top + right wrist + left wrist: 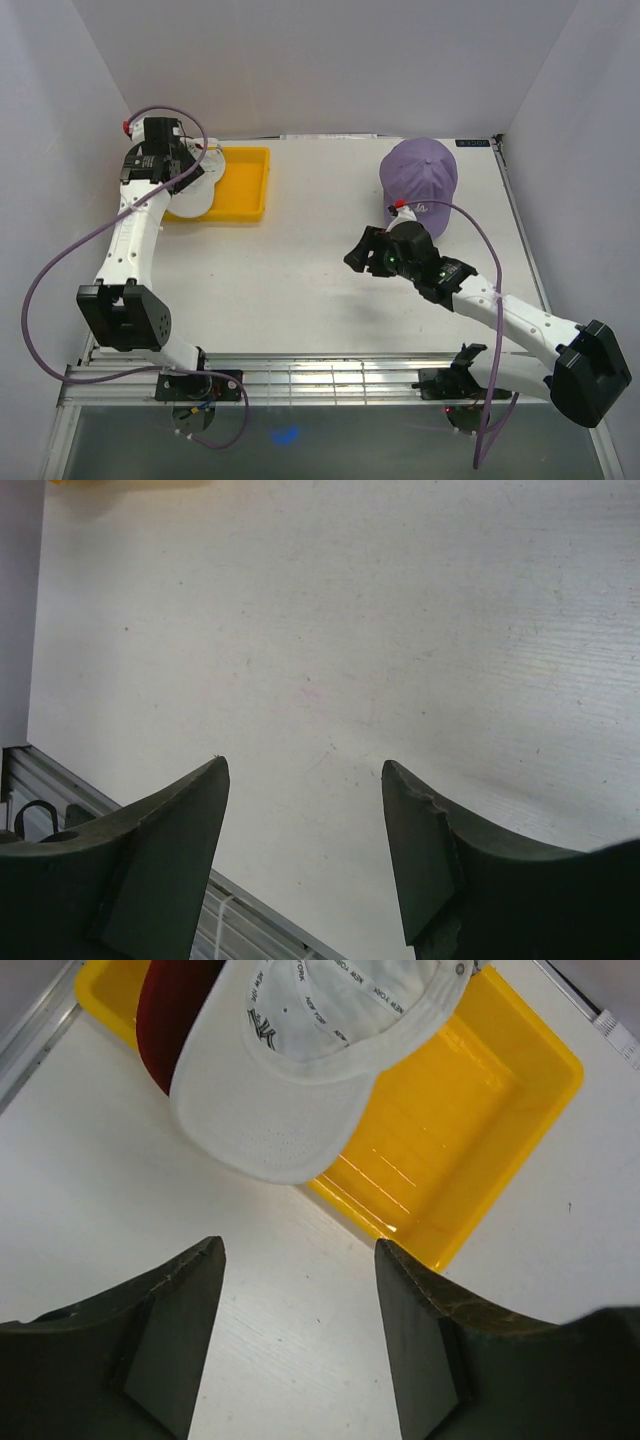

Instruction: Stack the hats

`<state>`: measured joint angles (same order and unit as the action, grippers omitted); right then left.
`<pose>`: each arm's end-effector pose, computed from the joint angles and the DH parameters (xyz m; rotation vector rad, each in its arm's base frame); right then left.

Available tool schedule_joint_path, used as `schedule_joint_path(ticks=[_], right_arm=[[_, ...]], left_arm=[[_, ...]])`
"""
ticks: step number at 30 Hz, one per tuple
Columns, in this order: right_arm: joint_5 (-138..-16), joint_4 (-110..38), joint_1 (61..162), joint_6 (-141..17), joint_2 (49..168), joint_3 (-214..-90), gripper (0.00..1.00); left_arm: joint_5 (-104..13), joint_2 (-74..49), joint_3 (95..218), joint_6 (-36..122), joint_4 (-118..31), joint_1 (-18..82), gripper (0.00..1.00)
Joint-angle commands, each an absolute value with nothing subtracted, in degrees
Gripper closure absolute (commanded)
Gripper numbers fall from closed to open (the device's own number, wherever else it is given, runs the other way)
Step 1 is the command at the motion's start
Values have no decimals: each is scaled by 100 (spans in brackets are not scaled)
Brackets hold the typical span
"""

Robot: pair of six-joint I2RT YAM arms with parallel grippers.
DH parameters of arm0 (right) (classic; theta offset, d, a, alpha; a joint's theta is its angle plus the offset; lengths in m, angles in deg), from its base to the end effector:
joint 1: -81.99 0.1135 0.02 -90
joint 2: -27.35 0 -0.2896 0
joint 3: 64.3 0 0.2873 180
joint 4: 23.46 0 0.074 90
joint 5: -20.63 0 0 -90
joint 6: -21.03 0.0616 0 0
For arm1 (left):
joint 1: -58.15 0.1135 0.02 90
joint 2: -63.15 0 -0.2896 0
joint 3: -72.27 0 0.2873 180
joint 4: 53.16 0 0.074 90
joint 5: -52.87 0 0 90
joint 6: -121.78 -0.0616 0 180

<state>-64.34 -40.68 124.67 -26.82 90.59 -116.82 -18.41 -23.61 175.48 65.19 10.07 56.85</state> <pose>0.2179 0.1936 0.2552 0.0471 2.1603 0.8064 0.3702 0.0114 0.3876 -0.7904 2.1964 0.0912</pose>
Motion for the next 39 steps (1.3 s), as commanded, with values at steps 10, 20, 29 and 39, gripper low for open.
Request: schedule_joint_path(ticks=[10, 20, 29, 39], right_arm=[[-6753, -4105, 12506, -3109, 9230, -12029, 34], [-6797, -4053, 12506, -3153, 9221, -11995, 36], [-6876, -3807, 12514, -3073, 9301, -11740, 37], [-7087, -3719, 12506, -3082, 9406, -11634, 38]], left_arm=[[-1832, -3642, 18865, 5973, 864, 6641, 32], [-1928, -4336, 19155, 5683, 521, 6799, 33], [-1885, -4785, 19225, 5569, 407, 6791, 34], [-1832, -4865, 19208, 5525, 389, 6791, 36]])
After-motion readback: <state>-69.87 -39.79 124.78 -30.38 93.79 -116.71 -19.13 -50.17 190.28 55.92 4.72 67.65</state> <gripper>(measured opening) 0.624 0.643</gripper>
